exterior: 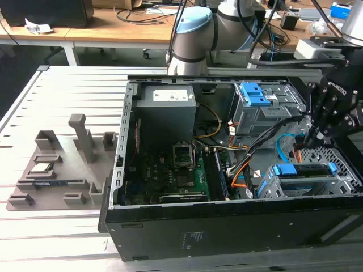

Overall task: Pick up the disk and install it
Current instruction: 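Insert the first disk wire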

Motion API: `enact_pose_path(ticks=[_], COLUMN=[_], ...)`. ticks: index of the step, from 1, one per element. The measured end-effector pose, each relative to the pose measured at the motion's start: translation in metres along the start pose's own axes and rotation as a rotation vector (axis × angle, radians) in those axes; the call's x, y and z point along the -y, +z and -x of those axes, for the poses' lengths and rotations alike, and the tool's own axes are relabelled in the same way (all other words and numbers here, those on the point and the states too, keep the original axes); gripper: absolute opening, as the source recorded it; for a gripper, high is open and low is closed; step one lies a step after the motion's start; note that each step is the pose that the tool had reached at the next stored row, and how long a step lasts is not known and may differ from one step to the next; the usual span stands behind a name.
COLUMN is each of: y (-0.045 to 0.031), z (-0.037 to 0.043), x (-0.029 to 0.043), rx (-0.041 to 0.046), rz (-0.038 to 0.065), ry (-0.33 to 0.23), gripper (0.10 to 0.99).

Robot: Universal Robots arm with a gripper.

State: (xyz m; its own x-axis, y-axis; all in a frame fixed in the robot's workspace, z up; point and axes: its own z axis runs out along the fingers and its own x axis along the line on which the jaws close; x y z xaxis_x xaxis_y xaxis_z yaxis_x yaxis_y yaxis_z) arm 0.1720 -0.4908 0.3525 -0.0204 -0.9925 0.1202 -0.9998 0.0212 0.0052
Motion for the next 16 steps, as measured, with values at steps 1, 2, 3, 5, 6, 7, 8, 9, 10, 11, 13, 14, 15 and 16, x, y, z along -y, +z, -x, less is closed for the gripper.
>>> enact_pose_path(ticks=[1,2,3,5,6,7,8,9,10,11,13,14,15,16], y=[0.0006,0.0014,0.0023,0.0048,0.0055,0.006,0.0067,0.0075,0.0082,0.0087,0.0097,0.0101,0.0112,0.0117], z=[-0.0047,-0.0091,-0.0143,-0.0208,-0.0212,-0.0212,-0.0211,-0.0211,-0.0209,-0.0209,-0.0208,-0.0207,-0.0205,-0.0204], x=[-0.0001,-0.0003,-0.0005,-0.0003,-0.0003,-0.0003,-0.0003,0.0001,0.0005,0.0009,0.0017,0.0021,0.0029,0.0029], rx=[-0.0001,0.0001,0.0004,0.0018,0.0014,0.0014,0.0016,0.0014,0.0014,0.0014,0.0014,0.0014,0.0013,0.0014], rz=[0.0,0.0,0.0,0.0,0.0,0.0,0.0,0.0,0.0,0.0,0.0,0.0,0.0,0.0], ry=[0.0,0.0,0.0,-0.001,-0.001,-0.001,-0.001,-0.002,-0.002,-0.002,-0.002,-0.002,-0.002,-0.002], gripper=[0.169,0.169,0.169,0.169,0.169,0.169,0.169,0.169,0.169,0.169,0.169,0.169,0.169,0.169])
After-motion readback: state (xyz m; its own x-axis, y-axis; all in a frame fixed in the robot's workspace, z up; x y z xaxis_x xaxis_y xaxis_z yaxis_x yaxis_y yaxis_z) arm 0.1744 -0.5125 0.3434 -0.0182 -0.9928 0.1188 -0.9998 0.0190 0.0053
